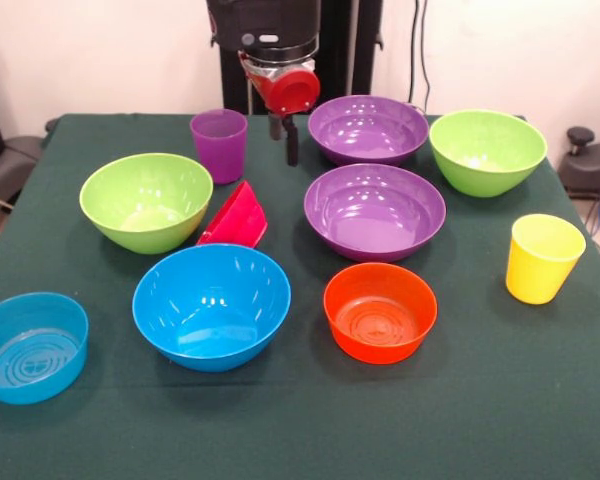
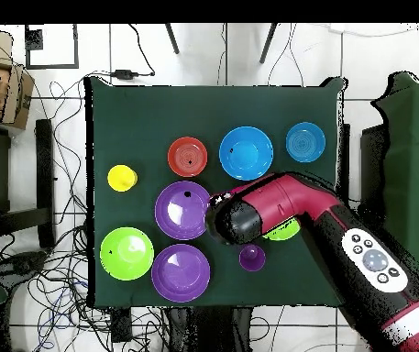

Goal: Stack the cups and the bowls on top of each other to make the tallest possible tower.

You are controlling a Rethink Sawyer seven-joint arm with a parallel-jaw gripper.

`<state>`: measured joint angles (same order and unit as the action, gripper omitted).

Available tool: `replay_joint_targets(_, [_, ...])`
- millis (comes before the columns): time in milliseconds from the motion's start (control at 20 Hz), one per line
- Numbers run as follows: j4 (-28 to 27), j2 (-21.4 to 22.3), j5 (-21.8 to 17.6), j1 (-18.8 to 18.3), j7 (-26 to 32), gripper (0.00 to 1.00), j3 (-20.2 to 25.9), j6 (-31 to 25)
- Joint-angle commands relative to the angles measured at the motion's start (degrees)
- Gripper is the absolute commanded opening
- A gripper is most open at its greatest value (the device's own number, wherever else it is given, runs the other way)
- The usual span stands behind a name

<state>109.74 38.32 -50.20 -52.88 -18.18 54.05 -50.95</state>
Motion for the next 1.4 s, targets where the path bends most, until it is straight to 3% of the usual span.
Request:
replay_joint_targets(50, [-2.0,-6.0,-4.3,1.1,22.3,1.0,2.2,-2.8])
replay_joint_targets(400, [-3.1,-9.0,-8.9,0.2,36.5,1.0,2.0,-5.2])
replay_joint_targets(700, [-3.0,-10.0,-10.6,-0.6,44.4,1.0,0.7,-4.3])
replay_joint_targets(1100, [-1.8,-6.2,-6.7,-1.5,50.6,1.0,0.1,-6.7])
replay_joint_targets(1400, [-4.9,-3.9,-2.6,-1.5,55.3,1.0,1.2,-11.5])
